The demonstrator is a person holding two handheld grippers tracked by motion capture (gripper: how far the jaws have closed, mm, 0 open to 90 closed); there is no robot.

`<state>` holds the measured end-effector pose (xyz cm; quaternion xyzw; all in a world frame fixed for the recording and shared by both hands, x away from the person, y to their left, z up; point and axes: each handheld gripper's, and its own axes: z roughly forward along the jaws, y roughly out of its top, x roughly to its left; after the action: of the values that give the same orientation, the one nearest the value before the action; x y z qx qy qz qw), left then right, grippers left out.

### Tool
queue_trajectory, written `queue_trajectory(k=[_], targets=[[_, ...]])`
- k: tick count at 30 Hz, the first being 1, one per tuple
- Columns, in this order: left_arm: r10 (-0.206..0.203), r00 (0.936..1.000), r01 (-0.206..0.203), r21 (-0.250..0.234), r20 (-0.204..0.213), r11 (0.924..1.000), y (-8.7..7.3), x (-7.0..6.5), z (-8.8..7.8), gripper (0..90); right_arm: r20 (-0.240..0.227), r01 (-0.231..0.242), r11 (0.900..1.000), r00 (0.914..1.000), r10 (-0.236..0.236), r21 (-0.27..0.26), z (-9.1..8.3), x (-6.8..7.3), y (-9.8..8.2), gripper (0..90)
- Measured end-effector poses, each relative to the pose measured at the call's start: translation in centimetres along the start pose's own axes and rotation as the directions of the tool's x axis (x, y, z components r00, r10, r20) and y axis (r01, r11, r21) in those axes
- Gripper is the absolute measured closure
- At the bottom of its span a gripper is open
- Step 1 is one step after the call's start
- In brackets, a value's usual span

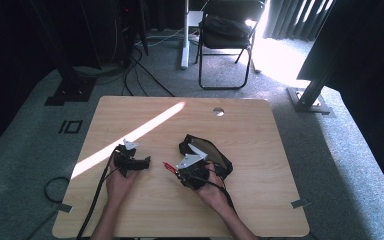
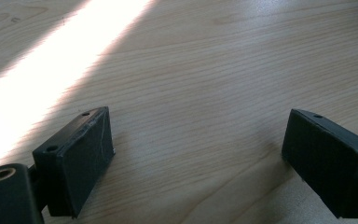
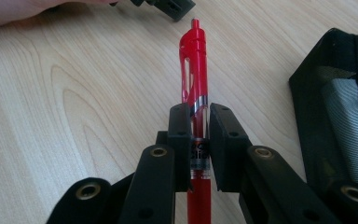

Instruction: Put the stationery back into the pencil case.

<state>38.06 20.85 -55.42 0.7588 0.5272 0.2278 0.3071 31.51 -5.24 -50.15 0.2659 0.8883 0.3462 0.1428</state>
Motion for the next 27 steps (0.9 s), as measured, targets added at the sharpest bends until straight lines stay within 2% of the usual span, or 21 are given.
queue_trajectory(k=[27], targets=[[0.001,1.0,-0.001,0.0,0.0,1.0,0.0,0.0,0.0,8.9,0.036,0.003,0.999,0.9994,-0.002,-0.037,-1.7,-0.5,0.6,79.8]])
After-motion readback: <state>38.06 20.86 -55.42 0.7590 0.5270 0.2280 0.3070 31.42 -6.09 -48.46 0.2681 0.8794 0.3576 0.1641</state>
